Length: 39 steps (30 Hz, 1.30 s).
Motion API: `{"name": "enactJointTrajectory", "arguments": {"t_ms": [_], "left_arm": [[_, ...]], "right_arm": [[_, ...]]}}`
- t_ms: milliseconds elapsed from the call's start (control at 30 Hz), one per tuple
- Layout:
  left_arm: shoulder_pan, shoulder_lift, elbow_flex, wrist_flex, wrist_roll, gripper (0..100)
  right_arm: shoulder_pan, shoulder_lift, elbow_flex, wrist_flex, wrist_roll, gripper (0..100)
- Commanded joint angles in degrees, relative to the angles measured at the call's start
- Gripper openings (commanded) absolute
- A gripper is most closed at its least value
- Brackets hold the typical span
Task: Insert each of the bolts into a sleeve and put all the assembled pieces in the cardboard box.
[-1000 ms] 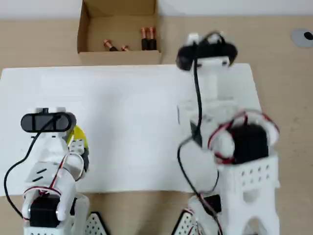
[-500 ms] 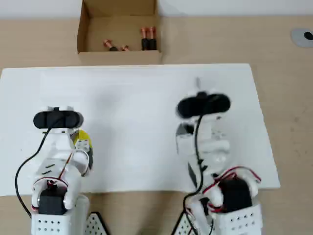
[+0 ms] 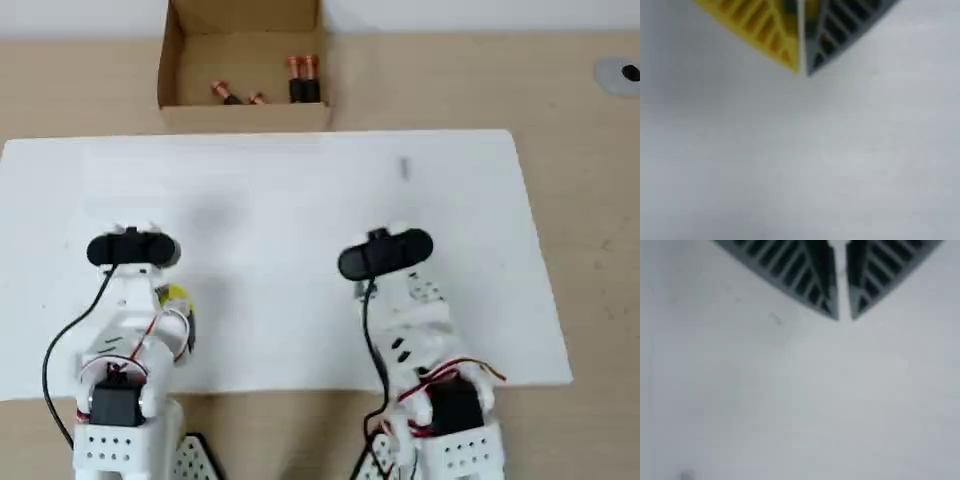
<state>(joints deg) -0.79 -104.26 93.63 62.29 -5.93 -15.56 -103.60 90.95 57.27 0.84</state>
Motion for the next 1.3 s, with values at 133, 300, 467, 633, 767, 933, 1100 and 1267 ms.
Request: {"name": "enactJointTrajectory", "arguments": {"t_ms": [133, 300, 467, 633, 767, 933, 1100, 1267], "left_arm": [[0.44, -0.22, 0.53, -1.41, -0.35, 1], [0.44, -0.22, 0.70, -1.85, -0.53, 1], [0.62, -0.22, 0.70, -1.85, -0.53, 1], [0.53, -0.22, 0.70, -1.85, -0.53, 1], [0.53, -0.22, 0.70, -1.85, -0.53, 1], [0.53, -0.22, 0.70, -1.85, -0.53, 1], [0.53, -0.22, 0.70, -1.85, -0.53, 1], [0.53, -0.22, 0.70, -1.85, -0.53, 1]], "right_arm": [[1.10, -6.37, 5.93, -2.29, 0.44, 1.0], [1.10, -6.37, 5.85, -2.02, 0.44, 1.0], [0.84, -6.37, 5.85, 2.90, 0.44, 1.0], [0.84, -6.37, 5.85, 3.60, 0.44, 1.0], [0.84, -6.37, 5.85, 3.60, 0.44, 1.0], [0.84, -6.37, 5.85, 3.60, 0.44, 1.0], [0.84, -6.37, 5.85, 3.60, 0.44, 1.0], [0.84, -6.37, 5.85, 3.60, 0.44, 1.0]]}}
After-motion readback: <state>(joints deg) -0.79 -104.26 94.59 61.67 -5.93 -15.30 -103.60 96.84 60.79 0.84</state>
